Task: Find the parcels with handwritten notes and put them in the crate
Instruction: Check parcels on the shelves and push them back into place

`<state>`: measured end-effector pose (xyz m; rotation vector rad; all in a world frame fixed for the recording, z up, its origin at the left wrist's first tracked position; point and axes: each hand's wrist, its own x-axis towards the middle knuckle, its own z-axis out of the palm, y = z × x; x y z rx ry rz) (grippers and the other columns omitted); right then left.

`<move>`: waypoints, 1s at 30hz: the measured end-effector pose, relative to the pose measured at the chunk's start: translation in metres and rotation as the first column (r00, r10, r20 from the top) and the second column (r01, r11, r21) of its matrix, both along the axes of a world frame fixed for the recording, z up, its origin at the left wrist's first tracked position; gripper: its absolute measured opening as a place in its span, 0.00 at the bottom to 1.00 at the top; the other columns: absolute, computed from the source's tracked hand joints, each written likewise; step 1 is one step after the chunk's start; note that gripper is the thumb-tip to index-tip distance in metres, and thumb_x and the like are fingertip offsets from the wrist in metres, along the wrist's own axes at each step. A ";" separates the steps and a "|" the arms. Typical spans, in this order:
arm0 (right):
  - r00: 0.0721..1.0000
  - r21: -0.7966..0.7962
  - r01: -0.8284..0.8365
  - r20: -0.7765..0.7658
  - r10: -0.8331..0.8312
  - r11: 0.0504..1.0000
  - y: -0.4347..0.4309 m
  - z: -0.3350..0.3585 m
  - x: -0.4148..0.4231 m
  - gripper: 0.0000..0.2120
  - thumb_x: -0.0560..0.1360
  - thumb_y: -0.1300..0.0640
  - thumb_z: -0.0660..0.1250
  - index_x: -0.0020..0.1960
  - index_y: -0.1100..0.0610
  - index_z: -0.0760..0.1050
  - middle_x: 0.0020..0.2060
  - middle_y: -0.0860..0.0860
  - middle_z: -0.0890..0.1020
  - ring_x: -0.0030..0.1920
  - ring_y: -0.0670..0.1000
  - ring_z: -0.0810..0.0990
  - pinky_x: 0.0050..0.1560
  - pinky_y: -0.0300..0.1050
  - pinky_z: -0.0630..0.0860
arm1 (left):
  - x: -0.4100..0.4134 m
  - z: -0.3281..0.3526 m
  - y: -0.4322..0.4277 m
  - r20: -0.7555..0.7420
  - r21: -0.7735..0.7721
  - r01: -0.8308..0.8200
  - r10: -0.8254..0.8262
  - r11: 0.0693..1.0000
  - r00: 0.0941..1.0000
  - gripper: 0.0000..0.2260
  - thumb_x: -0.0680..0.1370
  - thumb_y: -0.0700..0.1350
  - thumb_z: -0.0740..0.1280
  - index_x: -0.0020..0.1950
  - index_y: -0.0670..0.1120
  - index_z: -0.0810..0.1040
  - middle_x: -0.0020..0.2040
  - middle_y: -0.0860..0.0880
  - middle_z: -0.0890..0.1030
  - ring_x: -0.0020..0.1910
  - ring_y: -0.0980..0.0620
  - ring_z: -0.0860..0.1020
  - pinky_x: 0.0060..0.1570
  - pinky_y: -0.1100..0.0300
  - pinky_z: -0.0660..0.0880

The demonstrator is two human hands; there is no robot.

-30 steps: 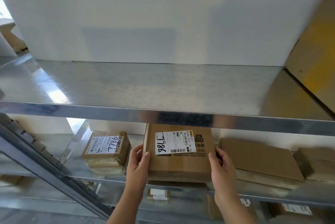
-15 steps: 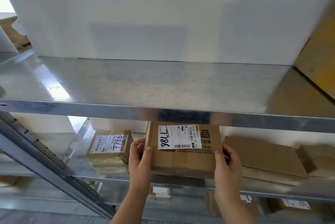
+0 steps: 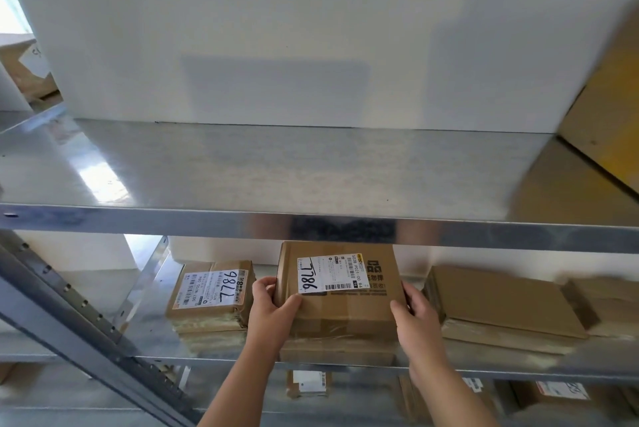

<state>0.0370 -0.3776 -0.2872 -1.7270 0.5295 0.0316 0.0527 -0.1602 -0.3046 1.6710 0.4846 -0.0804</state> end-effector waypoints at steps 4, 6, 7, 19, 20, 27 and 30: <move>1.000 -0.009 -0.005 -0.015 0.005 1.000 0.000 -0.001 0.001 0.17 0.82 0.58 0.61 0.68 0.45 0.74 0.57 0.44 0.82 0.56 0.48 0.80 0.57 0.50 0.78 | 0.001 0.001 0.001 0.012 0.059 0.026 -0.027 0.998 1.000 0.22 0.79 0.46 0.70 0.69 0.51 0.64 0.61 0.49 0.79 0.54 0.51 0.80 0.42 0.61 0.79; 1.000 0.006 -0.001 -0.021 0.002 1.000 -0.001 0.002 0.000 0.16 0.82 0.57 0.61 0.67 0.45 0.73 0.56 0.43 0.81 0.56 0.48 0.79 0.58 0.50 0.77 | -0.002 0.005 -0.003 0.054 0.184 0.022 -0.033 0.983 0.998 0.24 0.79 0.46 0.69 0.72 0.50 0.64 0.61 0.50 0.79 0.51 0.52 0.79 0.42 0.59 0.78; 1.000 0.023 0.005 -0.018 -0.004 1.000 -0.002 0.005 -0.001 0.15 0.82 0.57 0.62 0.67 0.45 0.73 0.57 0.43 0.80 0.58 0.49 0.78 0.59 0.50 0.76 | -0.003 0.009 -0.006 0.089 0.286 0.007 -0.034 0.958 0.995 0.24 0.78 0.45 0.69 0.72 0.51 0.66 0.60 0.50 0.79 0.51 0.52 0.79 0.44 0.58 0.77; 0.990 0.130 -0.020 0.144 0.001 0.991 -0.082 0.035 -0.005 0.22 0.81 0.59 0.64 0.75 0.48 0.69 0.69 0.43 0.75 0.68 0.46 0.73 0.65 0.41 0.68 | 0.002 0.067 -0.126 0.315 0.373 0.029 -0.156 0.928 0.936 0.17 0.79 0.42 0.67 0.68 0.51 0.73 0.59 0.57 0.76 0.57 0.57 0.72 0.56 0.58 0.67; 0.989 0.136 -0.017 0.148 -0.003 0.991 -0.097 0.036 -0.005 0.22 0.81 0.59 0.65 0.74 0.49 0.69 0.69 0.44 0.75 0.69 0.47 0.73 0.66 0.42 0.67 | 0.003 0.068 -0.143 0.316 0.353 0.044 -0.163 0.934 0.935 0.16 0.78 0.41 0.66 0.66 0.51 0.73 0.55 0.58 0.77 0.53 0.58 0.74 0.53 0.58 0.68; 0.992 0.108 0.016 0.124 -0.030 0.994 -0.206 0.036 -0.007 0.21 0.82 0.57 0.64 0.74 0.47 0.69 0.69 0.44 0.75 0.65 0.46 0.74 0.66 0.42 0.68 | 0.007 0.059 -0.258 0.289 0.269 0.122 -0.201 0.955 0.936 0.17 0.78 0.40 0.67 0.60 0.59 0.74 0.53 0.61 0.80 0.44 0.69 0.79 0.39 0.74 0.71; 0.992 0.090 0.040 0.119 -0.051 0.995 -0.243 0.035 -0.007 0.20 0.82 0.57 0.64 0.73 0.47 0.71 0.68 0.43 0.75 0.66 0.46 0.73 0.65 0.41 0.67 | 0.009 0.052 -0.292 0.244 0.254 0.143 -0.207 0.956 0.948 0.13 0.80 0.44 0.66 0.62 0.59 0.72 0.48 0.63 0.78 0.38 0.72 0.76 0.34 0.76 0.71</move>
